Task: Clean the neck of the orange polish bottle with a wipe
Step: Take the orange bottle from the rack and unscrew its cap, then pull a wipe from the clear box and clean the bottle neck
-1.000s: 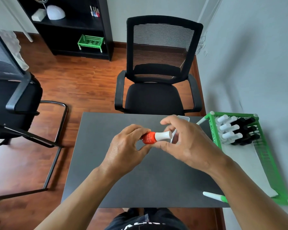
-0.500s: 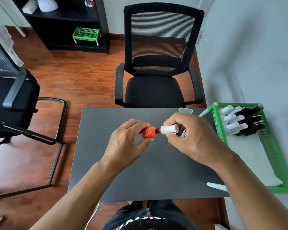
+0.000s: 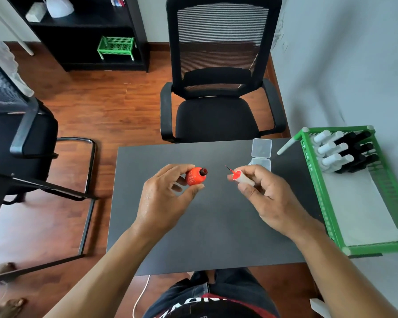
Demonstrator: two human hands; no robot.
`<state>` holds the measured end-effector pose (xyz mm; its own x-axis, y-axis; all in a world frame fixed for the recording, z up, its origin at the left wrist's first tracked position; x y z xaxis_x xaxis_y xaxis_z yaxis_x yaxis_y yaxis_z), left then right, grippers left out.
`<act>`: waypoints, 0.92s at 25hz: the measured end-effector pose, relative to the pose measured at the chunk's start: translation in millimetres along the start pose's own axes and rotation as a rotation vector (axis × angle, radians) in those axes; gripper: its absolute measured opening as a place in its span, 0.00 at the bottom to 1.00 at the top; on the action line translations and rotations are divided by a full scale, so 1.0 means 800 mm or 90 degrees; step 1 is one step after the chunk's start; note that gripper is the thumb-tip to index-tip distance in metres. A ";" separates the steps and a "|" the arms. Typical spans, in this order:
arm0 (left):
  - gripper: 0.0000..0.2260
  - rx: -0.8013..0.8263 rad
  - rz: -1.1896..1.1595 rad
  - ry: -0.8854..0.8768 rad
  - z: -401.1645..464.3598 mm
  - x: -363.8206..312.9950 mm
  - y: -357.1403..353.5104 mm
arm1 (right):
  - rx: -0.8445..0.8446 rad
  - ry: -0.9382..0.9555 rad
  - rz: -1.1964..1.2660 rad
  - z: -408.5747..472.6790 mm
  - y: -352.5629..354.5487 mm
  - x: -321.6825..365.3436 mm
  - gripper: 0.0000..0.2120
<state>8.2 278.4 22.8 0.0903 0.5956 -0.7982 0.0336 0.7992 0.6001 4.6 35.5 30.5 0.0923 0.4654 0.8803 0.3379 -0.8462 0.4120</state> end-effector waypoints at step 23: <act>0.14 -0.018 0.036 0.081 -0.073 0.036 0.014 | -0.269 -0.037 -0.132 0.105 -0.135 -0.180 0.09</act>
<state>-46.6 309.0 3.6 -0.0357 0.6434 -0.7647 0.0031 0.7652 0.6437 33.4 81.6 -160.1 0.1194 0.6392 0.7597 -0.0548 -0.7598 0.6479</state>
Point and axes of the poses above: each hand's wrist, its own z-axis towards the middle knuckle, its own y-axis out of the back of the hand, x = y × z, the point moved 4 cm from there along z, towards the middle knuckle, and after that the axes turned 5 degrees about x, right-handed, at the moved point
